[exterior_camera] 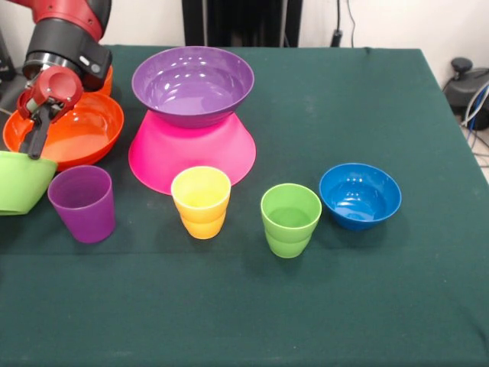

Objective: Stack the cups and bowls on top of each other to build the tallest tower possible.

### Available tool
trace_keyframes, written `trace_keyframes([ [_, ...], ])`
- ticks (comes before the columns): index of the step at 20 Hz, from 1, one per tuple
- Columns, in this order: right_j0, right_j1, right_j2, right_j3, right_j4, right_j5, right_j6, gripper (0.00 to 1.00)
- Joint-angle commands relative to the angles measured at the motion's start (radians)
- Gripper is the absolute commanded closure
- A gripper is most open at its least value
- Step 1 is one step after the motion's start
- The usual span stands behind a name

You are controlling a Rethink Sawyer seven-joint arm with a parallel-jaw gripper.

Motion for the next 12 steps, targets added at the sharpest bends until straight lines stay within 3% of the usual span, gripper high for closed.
trace_keyframes([
  [1, 0.027, 0.011, 0.074, -0.050, -0.048, 0.077, 0.043, 0.00],
  [10, 0.038, 0.000, 0.059, -0.033, -0.031, 0.068, 0.016, 0.00],
  [11, 0.042, 0.003, 0.051, -0.031, -0.016, 0.059, -0.002, 1.00],
  [12, 0.045, 0.005, 0.045, -0.035, -0.017, 0.054, -0.016, 1.00],
])
